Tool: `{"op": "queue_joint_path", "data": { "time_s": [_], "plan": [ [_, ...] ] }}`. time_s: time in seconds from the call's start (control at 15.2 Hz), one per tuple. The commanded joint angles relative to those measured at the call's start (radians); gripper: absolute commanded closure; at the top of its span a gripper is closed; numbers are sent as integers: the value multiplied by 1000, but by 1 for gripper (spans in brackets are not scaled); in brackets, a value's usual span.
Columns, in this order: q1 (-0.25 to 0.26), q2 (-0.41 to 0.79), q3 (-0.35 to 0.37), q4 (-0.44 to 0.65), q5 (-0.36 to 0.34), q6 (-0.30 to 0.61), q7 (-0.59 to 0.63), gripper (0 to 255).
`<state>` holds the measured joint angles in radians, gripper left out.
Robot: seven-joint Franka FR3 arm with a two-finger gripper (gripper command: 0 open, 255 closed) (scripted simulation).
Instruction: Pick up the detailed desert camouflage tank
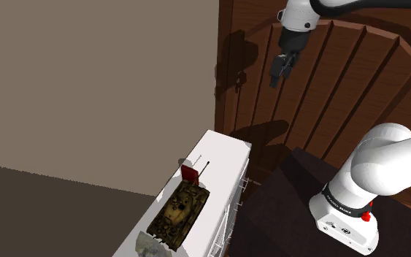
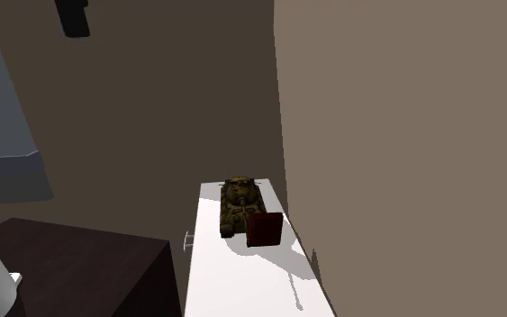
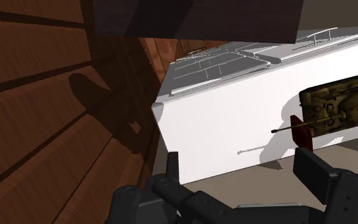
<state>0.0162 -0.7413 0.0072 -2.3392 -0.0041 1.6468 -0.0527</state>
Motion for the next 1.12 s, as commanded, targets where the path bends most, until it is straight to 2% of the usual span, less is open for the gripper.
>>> {"op": "queue_joint_path", "data": {
  "time_s": [0.0, 0.53, 1.06],
  "plan": [
    [0, 0, 0, 0, 0, 0, 0, 0],
    [-14, -58, 185, -205, 140, 140, 375, 0],
    [-20, 34, 408, -293, 299, 333, 754, 0]
  ]
}}
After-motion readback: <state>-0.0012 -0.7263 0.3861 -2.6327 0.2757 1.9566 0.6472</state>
